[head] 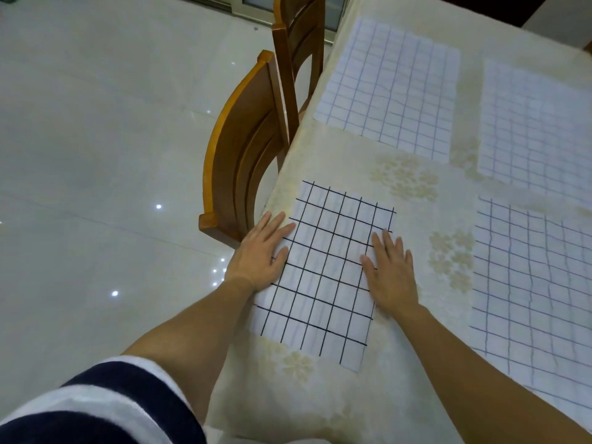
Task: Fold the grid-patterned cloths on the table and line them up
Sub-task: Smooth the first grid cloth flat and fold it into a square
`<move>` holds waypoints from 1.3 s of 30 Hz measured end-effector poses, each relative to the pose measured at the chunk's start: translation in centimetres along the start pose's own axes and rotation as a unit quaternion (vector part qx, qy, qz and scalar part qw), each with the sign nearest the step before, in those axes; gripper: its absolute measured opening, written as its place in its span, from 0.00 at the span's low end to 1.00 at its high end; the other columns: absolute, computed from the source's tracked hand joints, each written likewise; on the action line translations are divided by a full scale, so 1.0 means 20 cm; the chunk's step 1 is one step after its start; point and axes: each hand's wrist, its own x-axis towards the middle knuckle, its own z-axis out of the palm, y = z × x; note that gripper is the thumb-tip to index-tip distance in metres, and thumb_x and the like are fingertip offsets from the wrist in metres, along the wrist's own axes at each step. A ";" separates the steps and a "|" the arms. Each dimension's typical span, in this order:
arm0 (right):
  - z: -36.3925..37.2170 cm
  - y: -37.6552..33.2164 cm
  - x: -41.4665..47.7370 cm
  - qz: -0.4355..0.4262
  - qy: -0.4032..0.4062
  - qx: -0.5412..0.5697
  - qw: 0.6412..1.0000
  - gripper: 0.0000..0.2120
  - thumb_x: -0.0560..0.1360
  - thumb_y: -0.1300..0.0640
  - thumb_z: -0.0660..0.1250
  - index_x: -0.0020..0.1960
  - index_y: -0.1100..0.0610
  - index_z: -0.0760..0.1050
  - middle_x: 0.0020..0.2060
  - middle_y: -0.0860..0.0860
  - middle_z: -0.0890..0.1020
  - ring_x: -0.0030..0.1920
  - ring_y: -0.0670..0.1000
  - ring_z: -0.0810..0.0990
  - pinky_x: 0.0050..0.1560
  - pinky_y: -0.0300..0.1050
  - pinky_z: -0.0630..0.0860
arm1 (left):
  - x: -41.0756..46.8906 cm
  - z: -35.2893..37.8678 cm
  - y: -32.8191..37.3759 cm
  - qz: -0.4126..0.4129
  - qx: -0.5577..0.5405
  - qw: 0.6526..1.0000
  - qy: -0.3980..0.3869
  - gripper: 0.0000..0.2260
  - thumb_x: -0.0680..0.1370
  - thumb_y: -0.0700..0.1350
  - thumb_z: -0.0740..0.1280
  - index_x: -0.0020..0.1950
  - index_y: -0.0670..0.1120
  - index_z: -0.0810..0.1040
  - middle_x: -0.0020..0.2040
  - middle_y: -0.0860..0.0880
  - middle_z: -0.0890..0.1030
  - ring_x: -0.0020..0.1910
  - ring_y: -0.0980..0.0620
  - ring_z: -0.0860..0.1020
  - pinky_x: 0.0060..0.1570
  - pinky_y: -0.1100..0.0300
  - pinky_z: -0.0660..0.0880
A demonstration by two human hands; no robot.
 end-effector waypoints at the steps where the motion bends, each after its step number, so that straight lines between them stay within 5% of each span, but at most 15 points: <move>1: 0.00 0.04 0.01 0.002 -0.004 -0.002 1.000 0.31 0.82 0.38 0.43 0.81 0.48 0.48 0.81 0.48 0.48 0.80 0.54 0.42 0.79 0.56 0.42 | 0.00 0.00 0.00 -0.002 0.002 1.000 0.001 0.23 0.85 0.56 0.53 0.81 0.60 0.58 0.83 0.61 0.49 0.81 0.58 0.41 0.78 0.42 0.57; 8: -0.12 0.17 0.25 0.002 -0.030 -0.035 0.999 0.29 0.83 0.40 0.49 0.81 0.48 0.49 0.81 0.48 0.48 0.80 0.56 0.43 0.79 0.58 0.44 | 0.00 -0.01 0.02 0.011 -0.001 1.000 0.018 0.22 0.86 0.54 0.54 0.81 0.59 0.60 0.82 0.61 0.52 0.81 0.59 0.42 0.78 0.50 0.53; 16: -0.15 0.18 0.11 -0.043 -0.038 0.009 0.998 0.42 0.72 0.34 0.68 0.80 0.45 0.56 0.81 0.52 0.47 0.80 0.57 0.42 0.78 0.57 0.45 | -0.01 -0.02 0.02 0.015 -0.010 1.000 0.021 0.23 0.85 0.53 0.55 0.81 0.58 0.60 0.82 0.60 0.52 0.81 0.60 0.42 0.77 0.49 0.57; 22: -0.06 0.19 -0.17 -0.034 -0.048 0.076 0.995 0.45 0.68 0.30 0.68 0.79 0.40 0.55 0.81 0.48 0.44 0.80 0.52 0.39 0.78 0.53 0.42 | -0.01 -0.02 0.03 0.010 -0.017 1.000 0.014 0.23 0.86 0.53 0.53 0.81 0.60 0.57 0.82 0.61 0.52 0.81 0.61 0.42 0.78 0.46 0.58; 33: 0.13 0.07 -0.60 -0.059 -0.075 0.036 0.995 0.53 0.63 0.24 0.67 0.80 0.38 0.46 0.78 0.45 0.32 0.77 0.51 0.28 0.77 0.52 0.34 | -0.02 -0.02 0.03 -0.002 -0.011 1.000 0.008 0.22 0.86 0.55 0.51 0.81 0.61 0.58 0.82 0.62 0.51 0.81 0.60 0.42 0.78 0.44 0.59; 36: 0.13 0.06 -0.66 -0.047 -0.074 0.096 0.992 0.50 0.64 0.25 0.68 0.79 0.37 0.49 0.79 0.44 0.39 0.79 0.48 0.34 0.77 0.50 0.36 | -0.03 -0.02 0.03 0.003 -0.010 1.000 0.002 0.22 0.86 0.55 0.51 0.81 0.61 0.57 0.82 0.63 0.50 0.81 0.60 0.41 0.78 0.45 0.57; 39: 0.09 0.01 -0.66 0.058 0.017 0.249 0.967 0.43 0.70 0.35 0.71 0.79 0.46 0.58 0.72 0.42 0.67 0.74 0.47 0.62 0.74 0.45 0.58 | -0.02 -0.04 0.03 0.014 -0.025 1.000 -0.012 0.22 0.86 0.57 0.51 0.81 0.61 0.55 0.83 0.60 0.50 0.81 0.57 0.42 0.80 0.43 0.51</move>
